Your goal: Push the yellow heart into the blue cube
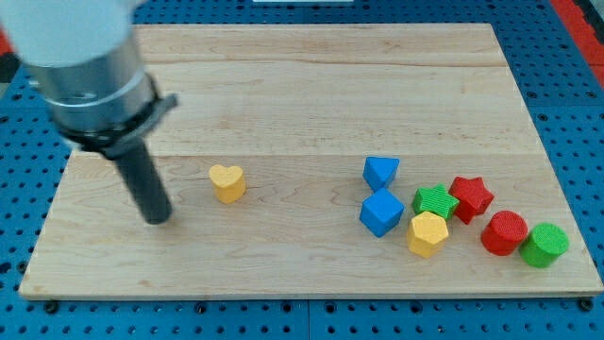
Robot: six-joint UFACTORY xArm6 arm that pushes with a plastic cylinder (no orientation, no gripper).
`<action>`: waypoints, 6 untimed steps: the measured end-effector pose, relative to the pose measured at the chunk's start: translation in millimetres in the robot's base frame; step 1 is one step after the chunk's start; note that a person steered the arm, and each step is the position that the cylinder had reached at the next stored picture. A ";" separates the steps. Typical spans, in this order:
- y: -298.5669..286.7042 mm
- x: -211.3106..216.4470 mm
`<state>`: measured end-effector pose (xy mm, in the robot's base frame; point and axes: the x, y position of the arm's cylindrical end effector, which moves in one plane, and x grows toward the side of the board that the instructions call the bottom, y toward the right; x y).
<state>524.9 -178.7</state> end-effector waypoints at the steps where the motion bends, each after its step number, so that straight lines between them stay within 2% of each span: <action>1: 72.8 -54.5; 2: 187.3 -42.3; 3: 192.3 -43.3; 4: 113.7 -47.3; 5: 93.3 -10.9; 6: 140.5 -1.0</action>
<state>523.9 -38.2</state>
